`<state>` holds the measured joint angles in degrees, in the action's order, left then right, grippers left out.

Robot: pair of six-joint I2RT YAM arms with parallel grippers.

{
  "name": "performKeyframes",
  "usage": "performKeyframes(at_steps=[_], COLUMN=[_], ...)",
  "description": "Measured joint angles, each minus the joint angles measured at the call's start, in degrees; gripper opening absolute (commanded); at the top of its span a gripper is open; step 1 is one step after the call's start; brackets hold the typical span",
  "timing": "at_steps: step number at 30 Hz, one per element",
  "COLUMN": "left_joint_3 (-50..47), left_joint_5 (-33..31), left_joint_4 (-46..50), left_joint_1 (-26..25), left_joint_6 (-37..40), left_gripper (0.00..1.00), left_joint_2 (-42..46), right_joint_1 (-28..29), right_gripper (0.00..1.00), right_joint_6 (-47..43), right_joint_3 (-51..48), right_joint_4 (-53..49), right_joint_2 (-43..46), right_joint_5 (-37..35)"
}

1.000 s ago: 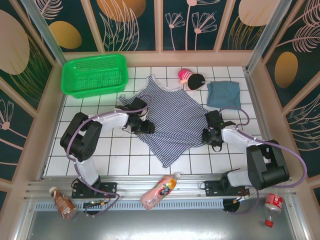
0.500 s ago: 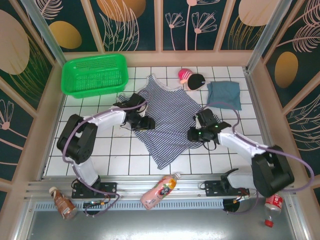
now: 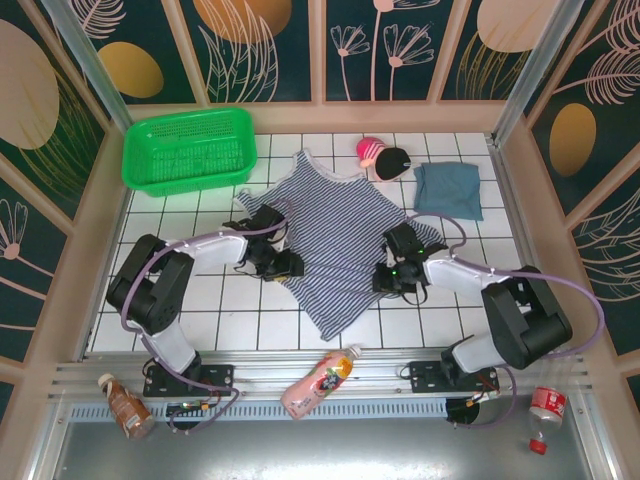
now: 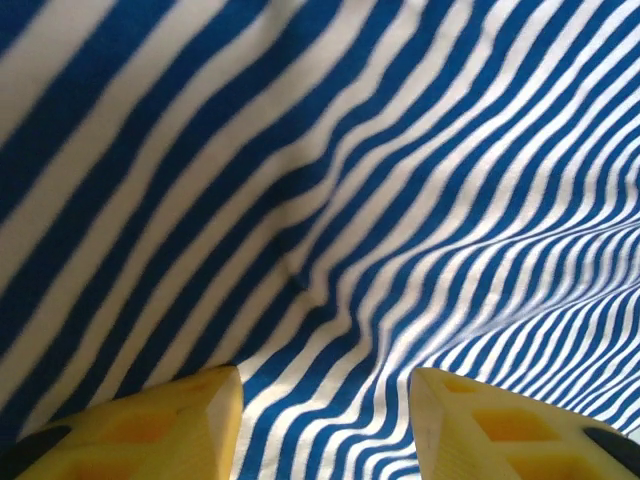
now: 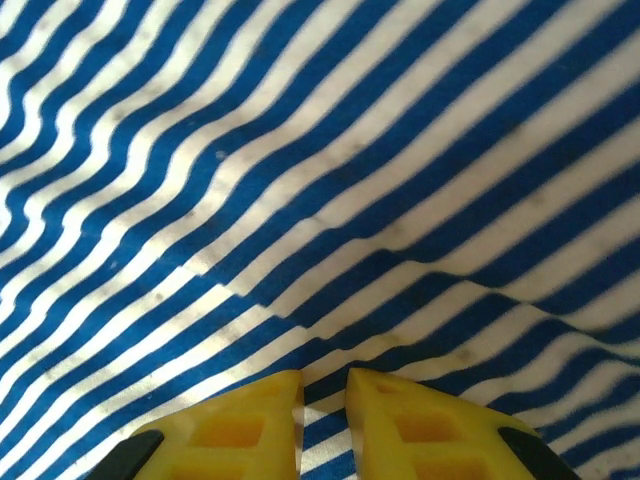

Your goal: Fold and stack the tank tops

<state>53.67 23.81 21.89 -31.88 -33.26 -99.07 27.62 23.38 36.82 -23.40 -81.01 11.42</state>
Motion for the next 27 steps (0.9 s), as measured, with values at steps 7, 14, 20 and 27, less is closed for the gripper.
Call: performKeyframes(at_steps=[7, 14, 20, 27], left_joint_3=[-1.79, -1.95, 13.11, 26.25], left_joint_5=[1.55, 2.8, -1.95, -15.45], left_joint_4=[-4.85, -6.78, 4.13, 8.85], left_joint_1=[-5.2, -11.52, -8.9, -0.04], left_joint_6=[-4.63, -10.27, -3.74, 9.09], left_gripper=[0.49, 0.5, 0.5, 0.5], left_joint_2=[0.24, 0.87, 0.35, -8.46], right_joint_1=[-4.94, -11.02, -9.81, -3.23], right_gripper=[0.22, 0.26, 0.33, 0.39], right_joint_6=[0.44, -1.05, 0.02, 6.67], right_joint_3=[0.35, 3.17, 7.41, 3.45], right_joint_4=[-4.94, -8.37, -6.71, 0.98], right_joint_2=[1.2, 1.27, 3.96, 3.76], right_joint_5=[-3.04, -5.66, -4.5, 0.52])
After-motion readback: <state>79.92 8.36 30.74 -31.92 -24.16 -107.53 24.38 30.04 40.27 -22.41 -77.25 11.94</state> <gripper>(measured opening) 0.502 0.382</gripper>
